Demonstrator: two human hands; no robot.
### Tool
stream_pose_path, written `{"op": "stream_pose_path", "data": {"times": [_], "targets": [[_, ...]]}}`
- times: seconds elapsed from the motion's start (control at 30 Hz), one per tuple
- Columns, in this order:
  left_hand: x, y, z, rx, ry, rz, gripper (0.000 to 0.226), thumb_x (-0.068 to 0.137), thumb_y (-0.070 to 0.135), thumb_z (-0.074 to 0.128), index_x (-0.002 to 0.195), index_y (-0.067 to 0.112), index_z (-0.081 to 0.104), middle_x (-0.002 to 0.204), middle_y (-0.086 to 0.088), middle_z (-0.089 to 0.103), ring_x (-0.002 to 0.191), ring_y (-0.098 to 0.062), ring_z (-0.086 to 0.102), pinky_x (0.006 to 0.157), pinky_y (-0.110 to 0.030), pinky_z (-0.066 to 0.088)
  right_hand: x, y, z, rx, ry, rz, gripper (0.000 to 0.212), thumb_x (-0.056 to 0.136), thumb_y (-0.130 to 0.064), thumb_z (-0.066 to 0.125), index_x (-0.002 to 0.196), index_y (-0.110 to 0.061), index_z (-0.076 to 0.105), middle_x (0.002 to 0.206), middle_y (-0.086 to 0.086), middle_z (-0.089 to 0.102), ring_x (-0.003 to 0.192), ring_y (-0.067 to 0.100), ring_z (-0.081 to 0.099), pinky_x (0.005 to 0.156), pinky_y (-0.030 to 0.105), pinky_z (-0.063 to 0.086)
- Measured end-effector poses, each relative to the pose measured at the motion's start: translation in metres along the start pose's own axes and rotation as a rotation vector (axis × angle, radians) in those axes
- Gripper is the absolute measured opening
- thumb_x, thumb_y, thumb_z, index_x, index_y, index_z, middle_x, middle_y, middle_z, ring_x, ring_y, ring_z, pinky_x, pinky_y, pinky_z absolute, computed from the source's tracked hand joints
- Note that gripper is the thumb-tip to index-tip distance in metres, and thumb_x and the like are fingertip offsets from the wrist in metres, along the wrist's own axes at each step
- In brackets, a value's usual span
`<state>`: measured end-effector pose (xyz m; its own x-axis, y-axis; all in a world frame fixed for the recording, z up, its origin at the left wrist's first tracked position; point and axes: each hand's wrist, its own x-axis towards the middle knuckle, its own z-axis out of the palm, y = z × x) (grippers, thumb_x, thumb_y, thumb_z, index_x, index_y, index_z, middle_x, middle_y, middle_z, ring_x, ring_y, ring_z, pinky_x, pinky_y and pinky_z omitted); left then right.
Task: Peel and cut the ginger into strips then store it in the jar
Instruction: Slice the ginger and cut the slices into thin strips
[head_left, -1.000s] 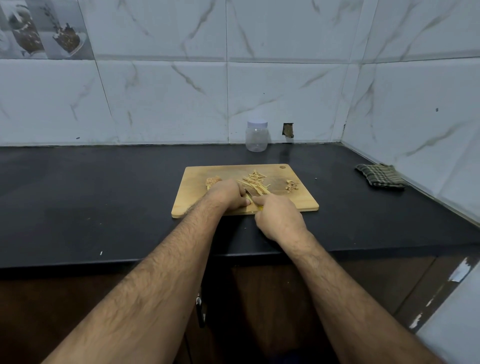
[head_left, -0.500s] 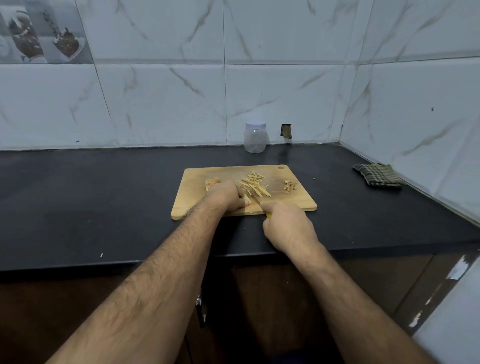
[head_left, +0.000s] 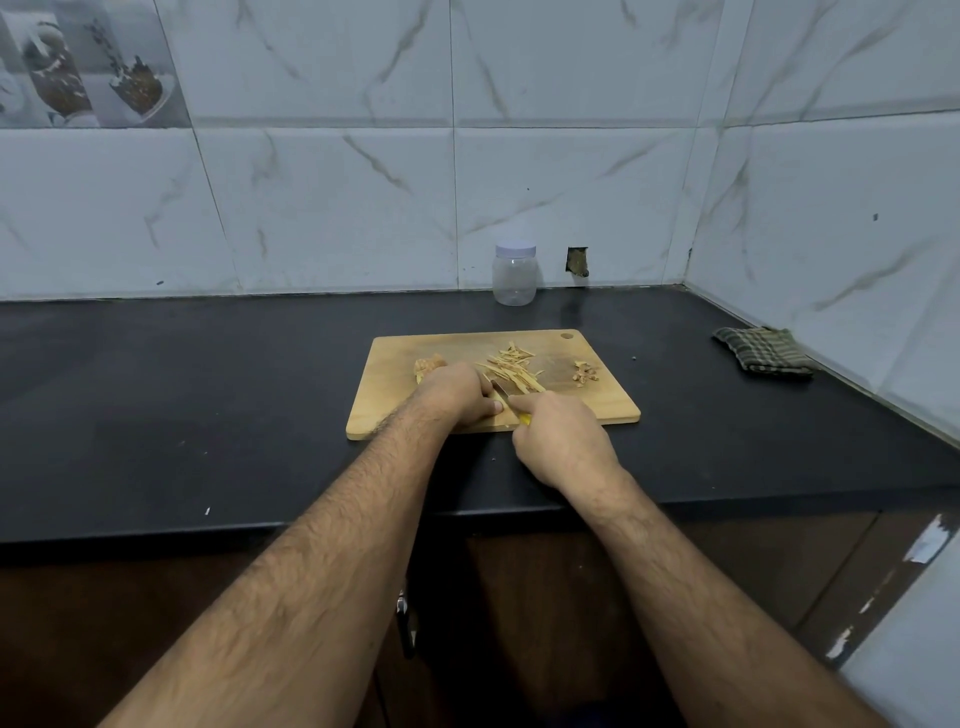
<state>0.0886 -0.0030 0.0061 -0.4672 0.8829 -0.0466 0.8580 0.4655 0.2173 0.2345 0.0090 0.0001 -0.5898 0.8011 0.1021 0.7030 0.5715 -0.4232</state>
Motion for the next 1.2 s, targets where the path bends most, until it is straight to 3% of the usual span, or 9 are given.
{"op": "stream_pose_path", "data": {"times": [0.3, 0.43, 0.63, 0.83, 1.0, 1.1, 1.2], "targets": [[-0.001, 0.000, 0.001, 0.001, 0.010, -0.013, 0.035, 0.098, 0.041, 0.057, 0.124, 0.020, 0.067, 0.125, -0.003, 0.065, 0.120, -0.023, 0.056, 0.095, -0.033, 0.045, -0.003, -0.008, -0.005, -0.024, -0.022, -0.022, 0.049, 0.095, -0.010, 0.052, 0.137, -0.033, 0.057, 0.128, 0.004, 0.062, 0.113, 0.024, 0.058, 0.086, 0.034, 0.052], [0.000, 0.000, 0.001, 0.002, 0.005, -0.006, 0.027, 0.098, 0.040, 0.057, 0.105, 0.017, 0.069, 0.111, -0.003, 0.066, 0.118, -0.023, 0.056, 0.088, -0.031, 0.043, -0.018, 0.000, -0.005, -0.068, -0.044, -0.033, 0.041, 0.094, -0.010, 0.051, 0.128, -0.030, 0.061, 0.121, 0.004, 0.062, 0.105, 0.024, 0.057, 0.075, 0.032, 0.046], [0.001, -0.001, 0.004, -0.033, 0.022, -0.028, 0.031, 0.097, 0.040, 0.059, 0.114, 0.016, 0.069, 0.117, -0.003, 0.067, 0.119, -0.022, 0.056, 0.093, -0.032, 0.044, -0.034, 0.008, -0.011, -0.084, -0.060, 0.021, 0.040, 0.097, -0.015, 0.051, 0.134, -0.030, 0.058, 0.126, 0.003, 0.060, 0.113, 0.023, 0.056, 0.081, 0.034, 0.046], [0.002, -0.003, 0.006, -0.068, 0.026, -0.067, 0.033, 0.095, 0.044, 0.062, 0.124, 0.030, 0.067, 0.129, 0.001, 0.064, 0.124, -0.022, 0.054, 0.102, -0.036, 0.046, -0.037, 0.007, -0.015, -0.085, -0.078, 0.037, 0.043, 0.097, -0.016, 0.051, 0.137, -0.032, 0.055, 0.128, 0.004, 0.059, 0.114, 0.023, 0.055, 0.083, 0.035, 0.048], [0.002, -0.006, 0.010, -0.117, 0.078, -0.093, 0.045, 0.091, 0.046, 0.066, 0.134, 0.033, 0.060, 0.134, 0.000, 0.061, 0.125, -0.023, 0.055, 0.101, -0.035, 0.047, -0.028, 0.005, -0.011, -0.061, -0.020, 0.020, 0.040, 0.096, -0.013, 0.049, 0.132, -0.028, 0.059, 0.125, 0.005, 0.062, 0.111, 0.024, 0.056, 0.081, 0.034, 0.047], [0.002, -0.008, 0.013, -0.153, 0.099, -0.108, 0.043, 0.090, 0.047, 0.067, 0.131, 0.035, 0.061, 0.130, 0.002, 0.064, 0.122, -0.021, 0.057, 0.099, -0.033, 0.048, -0.019, 0.005, -0.010, -0.026, 0.008, 0.024, 0.046, 0.096, -0.011, 0.050, 0.137, -0.031, 0.056, 0.129, 0.004, 0.062, 0.110, 0.022, 0.057, 0.081, 0.032, 0.047], [0.003, -0.009, 0.013, -0.138, 0.081, -0.082, 0.028, 0.091, 0.046, 0.065, 0.117, 0.035, 0.070, 0.117, 0.003, 0.069, 0.111, -0.020, 0.061, 0.094, -0.033, 0.050, -0.013, 0.002, -0.008, 0.022, 0.024, 0.011, 0.051, 0.096, -0.013, 0.050, 0.142, -0.034, 0.052, 0.136, 0.002, 0.059, 0.117, 0.022, 0.057, 0.088, 0.033, 0.051]]}}
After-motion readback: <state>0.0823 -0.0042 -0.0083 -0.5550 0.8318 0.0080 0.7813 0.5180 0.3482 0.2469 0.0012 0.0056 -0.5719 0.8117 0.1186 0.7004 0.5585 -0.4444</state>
